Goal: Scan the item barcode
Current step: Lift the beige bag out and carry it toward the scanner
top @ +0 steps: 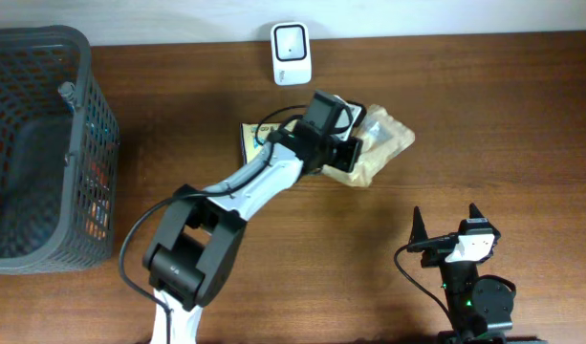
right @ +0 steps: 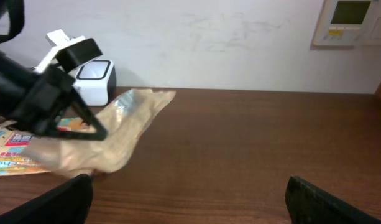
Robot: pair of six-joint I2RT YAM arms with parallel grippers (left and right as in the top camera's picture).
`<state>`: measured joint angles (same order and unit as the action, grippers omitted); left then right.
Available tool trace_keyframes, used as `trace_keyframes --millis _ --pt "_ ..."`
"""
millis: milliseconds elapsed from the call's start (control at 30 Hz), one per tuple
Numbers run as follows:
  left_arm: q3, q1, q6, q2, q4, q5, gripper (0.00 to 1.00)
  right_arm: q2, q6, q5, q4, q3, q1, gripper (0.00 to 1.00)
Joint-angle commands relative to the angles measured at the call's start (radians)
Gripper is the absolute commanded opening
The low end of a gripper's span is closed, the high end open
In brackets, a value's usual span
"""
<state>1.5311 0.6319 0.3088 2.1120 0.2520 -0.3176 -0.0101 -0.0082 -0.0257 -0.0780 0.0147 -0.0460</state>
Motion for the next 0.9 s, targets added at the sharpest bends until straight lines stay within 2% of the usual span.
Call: trace_keyframes --millis 0,133,267,367,467,533,600,667,867 --pt "0.009 0.012 0.3 0.012 -0.074 0.171 0.0 0.006 -0.006 -0.002 -0.003 -0.009 -0.006 0.98" --pt "0.009 0.027 0.482 0.015 -0.138 0.196 0.0 0.006 -0.006 -0.002 -0.003 -0.009 -0.006 0.99" --pt "0.008 0.065 0.703 0.016 -0.146 0.294 0.0 0.006 -0.006 -0.002 -0.003 -0.009 -0.006 0.99" --pt "0.008 0.095 0.776 0.016 -0.147 0.332 0.0 0.006 -0.006 -0.002 -0.003 -0.009 -0.006 0.99" --pt "0.008 0.128 0.779 0.016 -0.146 0.392 0.01 0.006 -0.006 -0.002 -0.003 -0.009 -0.006 0.99" --pt "0.009 0.138 0.778 0.016 -0.147 0.416 0.14 0.006 -0.006 -0.002 -0.003 -0.009 -0.006 0.99" --pt "0.009 0.138 0.777 0.016 -0.147 0.421 0.2 0.006 -0.006 -0.002 -0.003 -0.009 -0.006 0.99" --pt "0.009 0.133 0.748 0.016 -0.146 0.44 0.21 0.006 -0.006 -0.002 -0.003 -0.009 -0.006 0.99" --pt "0.009 0.117 0.612 0.012 -0.166 0.482 0.35 0.006 -0.006 -0.002 -0.003 -0.009 -0.006 0.99"
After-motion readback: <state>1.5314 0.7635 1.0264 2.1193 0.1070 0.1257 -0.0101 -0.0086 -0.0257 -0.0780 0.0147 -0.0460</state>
